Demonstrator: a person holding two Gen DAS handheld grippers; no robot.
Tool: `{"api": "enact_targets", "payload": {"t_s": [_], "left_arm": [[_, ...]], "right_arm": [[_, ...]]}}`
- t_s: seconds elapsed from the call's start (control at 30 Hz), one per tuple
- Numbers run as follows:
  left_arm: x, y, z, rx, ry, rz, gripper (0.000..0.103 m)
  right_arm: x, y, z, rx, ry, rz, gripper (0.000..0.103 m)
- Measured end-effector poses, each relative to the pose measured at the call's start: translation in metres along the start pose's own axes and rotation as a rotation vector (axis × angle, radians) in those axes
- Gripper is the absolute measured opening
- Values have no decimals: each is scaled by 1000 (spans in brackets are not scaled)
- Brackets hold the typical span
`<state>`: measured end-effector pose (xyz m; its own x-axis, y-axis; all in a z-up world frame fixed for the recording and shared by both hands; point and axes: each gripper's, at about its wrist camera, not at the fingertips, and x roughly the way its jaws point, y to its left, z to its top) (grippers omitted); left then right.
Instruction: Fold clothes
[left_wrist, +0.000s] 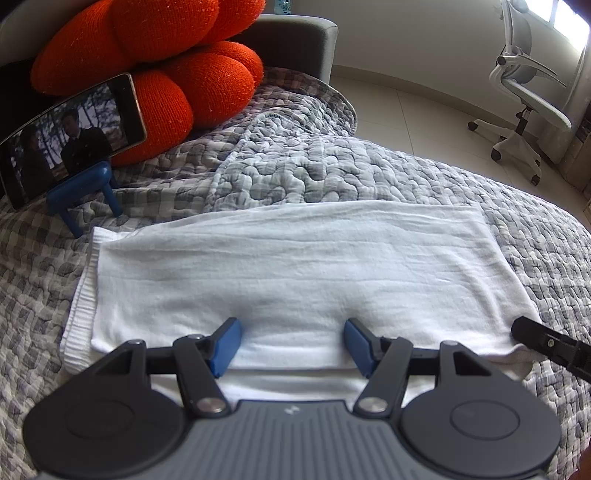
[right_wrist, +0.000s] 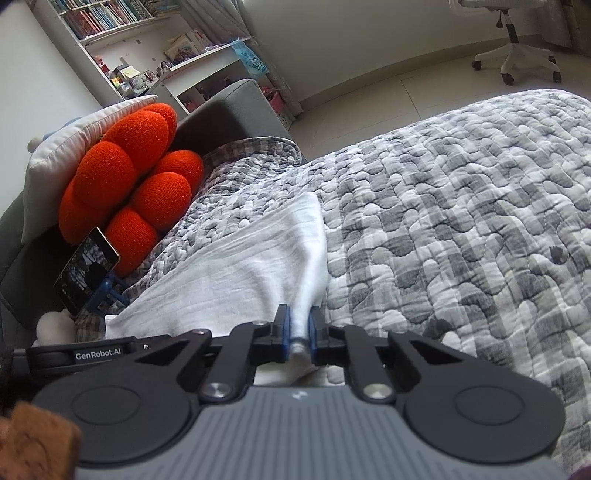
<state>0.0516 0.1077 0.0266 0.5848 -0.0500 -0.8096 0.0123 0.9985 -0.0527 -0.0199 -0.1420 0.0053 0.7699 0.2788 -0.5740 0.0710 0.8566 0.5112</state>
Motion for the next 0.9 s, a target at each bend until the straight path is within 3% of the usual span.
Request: {"api": "enact_targets", "payload": {"t_s": [0.33,0.53,0.83,0.9], "left_arm": [[-4,16,5,-73,0,-30,64],[-8,33,9,-143,1,-59,64],[-2,30,8,-124,26,-64,64],[-1,31,8,-120,29,-62,64]], "right_arm": [[-6,51,4,-217,-85,-106,10],[-5,69,0,-293,-115,-111,10],[-6,39,3,-103,-91,-112,11],[-5,25,5,-20,-60,-89,16]]}}
